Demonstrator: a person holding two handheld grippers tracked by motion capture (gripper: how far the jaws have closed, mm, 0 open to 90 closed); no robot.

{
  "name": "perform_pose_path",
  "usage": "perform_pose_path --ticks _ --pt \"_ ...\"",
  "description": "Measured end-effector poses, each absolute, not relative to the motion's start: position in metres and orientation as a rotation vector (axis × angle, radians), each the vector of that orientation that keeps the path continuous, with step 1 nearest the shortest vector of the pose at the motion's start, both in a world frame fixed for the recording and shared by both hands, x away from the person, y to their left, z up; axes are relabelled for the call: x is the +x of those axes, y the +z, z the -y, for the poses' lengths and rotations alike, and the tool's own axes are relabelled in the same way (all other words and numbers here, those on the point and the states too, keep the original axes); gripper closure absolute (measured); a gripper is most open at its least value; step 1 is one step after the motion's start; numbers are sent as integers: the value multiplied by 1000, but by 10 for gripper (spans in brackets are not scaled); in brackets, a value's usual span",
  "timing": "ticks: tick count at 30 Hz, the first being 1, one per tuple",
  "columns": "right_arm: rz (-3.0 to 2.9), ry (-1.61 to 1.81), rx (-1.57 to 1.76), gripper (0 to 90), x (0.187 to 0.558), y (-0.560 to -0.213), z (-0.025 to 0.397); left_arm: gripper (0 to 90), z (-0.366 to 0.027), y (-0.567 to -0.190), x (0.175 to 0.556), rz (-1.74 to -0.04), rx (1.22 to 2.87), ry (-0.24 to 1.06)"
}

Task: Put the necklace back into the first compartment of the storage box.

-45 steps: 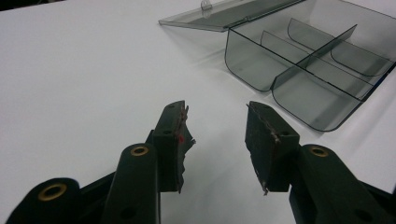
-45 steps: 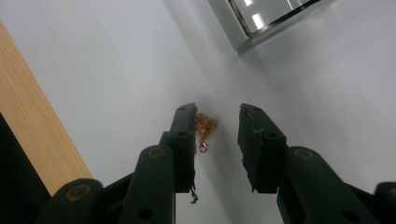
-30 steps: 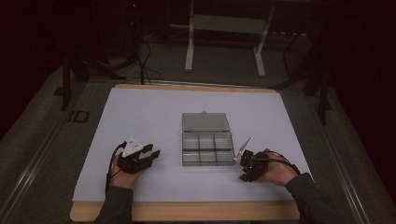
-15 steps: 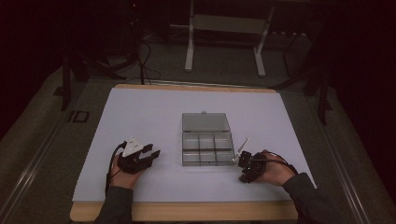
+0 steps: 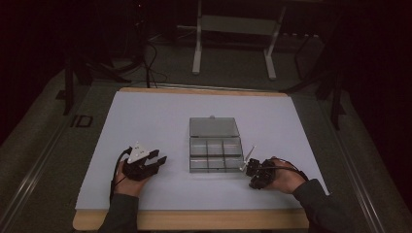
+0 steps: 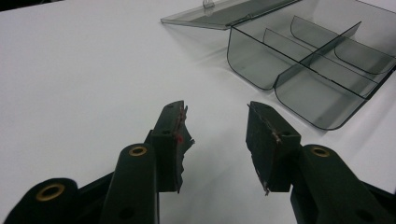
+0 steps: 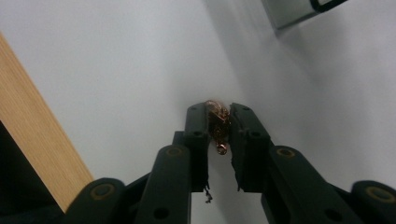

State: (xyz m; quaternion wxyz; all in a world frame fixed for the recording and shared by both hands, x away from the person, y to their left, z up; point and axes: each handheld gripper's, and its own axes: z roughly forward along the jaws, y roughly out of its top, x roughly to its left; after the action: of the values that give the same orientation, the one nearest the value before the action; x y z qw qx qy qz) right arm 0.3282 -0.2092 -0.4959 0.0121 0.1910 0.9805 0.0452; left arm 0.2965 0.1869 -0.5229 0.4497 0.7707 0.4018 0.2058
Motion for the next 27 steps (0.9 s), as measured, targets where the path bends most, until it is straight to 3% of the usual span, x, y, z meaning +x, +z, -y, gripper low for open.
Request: perform_pose_path --ticks 7,27 --pt "-3073 154 614 855 330 -495 212 578 -186 -523 297 -991 1912 507" --pt "-3012 235 643 861 334 -475 220 577 -184 -525 297 -996 1916 516"
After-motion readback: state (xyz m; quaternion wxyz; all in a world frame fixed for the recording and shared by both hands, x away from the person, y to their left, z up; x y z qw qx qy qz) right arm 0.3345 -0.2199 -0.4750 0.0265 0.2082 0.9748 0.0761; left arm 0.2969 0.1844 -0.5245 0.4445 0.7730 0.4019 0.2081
